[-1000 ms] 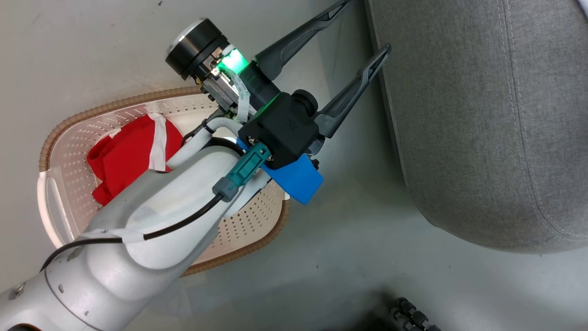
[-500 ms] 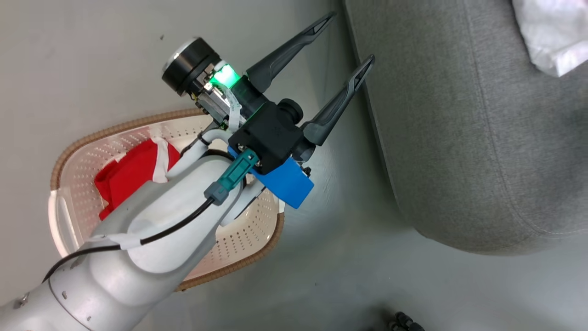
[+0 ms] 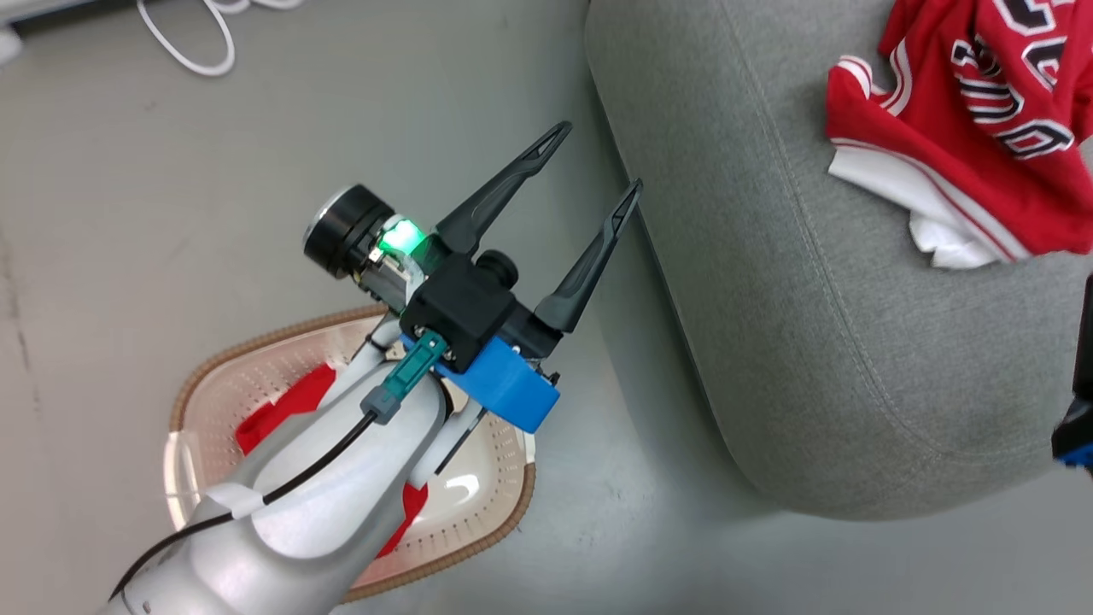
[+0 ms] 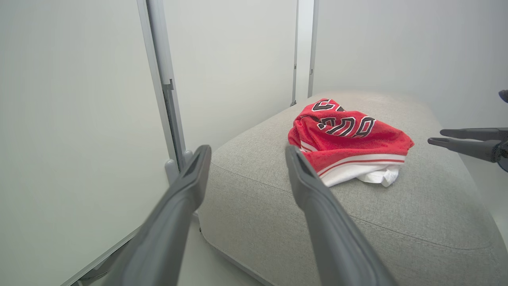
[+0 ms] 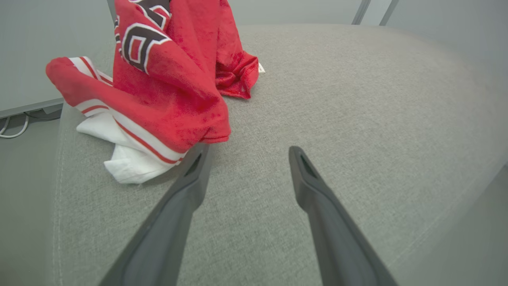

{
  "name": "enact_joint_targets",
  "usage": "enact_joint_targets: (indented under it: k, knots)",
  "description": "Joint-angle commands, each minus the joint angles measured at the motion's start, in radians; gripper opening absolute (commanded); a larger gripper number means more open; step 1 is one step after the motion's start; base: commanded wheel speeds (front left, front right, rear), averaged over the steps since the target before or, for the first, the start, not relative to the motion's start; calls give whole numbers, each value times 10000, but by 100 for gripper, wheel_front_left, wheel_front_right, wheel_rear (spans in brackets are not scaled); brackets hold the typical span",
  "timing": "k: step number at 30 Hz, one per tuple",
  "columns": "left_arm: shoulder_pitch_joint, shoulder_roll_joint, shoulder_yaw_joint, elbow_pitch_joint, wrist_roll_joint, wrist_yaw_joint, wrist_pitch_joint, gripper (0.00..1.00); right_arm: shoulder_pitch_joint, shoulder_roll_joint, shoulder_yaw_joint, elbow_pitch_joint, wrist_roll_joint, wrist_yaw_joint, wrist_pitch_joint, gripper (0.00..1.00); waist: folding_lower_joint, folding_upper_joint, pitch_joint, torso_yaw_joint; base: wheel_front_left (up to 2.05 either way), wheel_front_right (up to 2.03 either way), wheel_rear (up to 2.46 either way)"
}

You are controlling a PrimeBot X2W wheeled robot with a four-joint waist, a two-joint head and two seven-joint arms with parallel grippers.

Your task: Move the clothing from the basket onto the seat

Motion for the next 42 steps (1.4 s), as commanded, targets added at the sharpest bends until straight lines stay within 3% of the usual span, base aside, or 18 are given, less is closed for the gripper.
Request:
enact_joint_targets:
  k: [1, 6, 16, 22, 35, 42]
  knots:
    - [311, -32, 146, 12, -103, 93, -63, 100, 483, 24, -48, -23, -133, 4, -42, 100, 1, 0, -717, 206, 0, 0, 0]
    - [1032, -180, 481, -256, -113, 144, -70, 100, 1391, 254, -179, -352, -284, 5, -40, 100, 1, 0, -1428, 371, 0, 0, 0]
    - [2487, -280, 1622, -686, 76, 321, -73, 100, 2324, 963, 235, -2766, -444, 5, -42, 100, 1, 0, -2320, 795, 0, 0, 0]
    - [3541, -424, 2926, -1086, 381, 524, -75, 100, 2630, 1326, 926, -4128, -600, 5, -40, 100, 1, 0, -2790, 1209, 0, 0, 0]
    - [5351, -1076, 5662, -1443, 1260, 204, -75, 100, 2936, 1924, 1711, -5106, -1127, 5, -40, 100, 1, 0, -3527, 2235, 0, 0, 0]
    - [5962, -1535, 6689, -1263, 1594, -206, -75, 100, 3033, 2299, 1989, -5098, -1356, 5, -40, 100, 1, 0, -3803, 2647, 0, 0, 0]
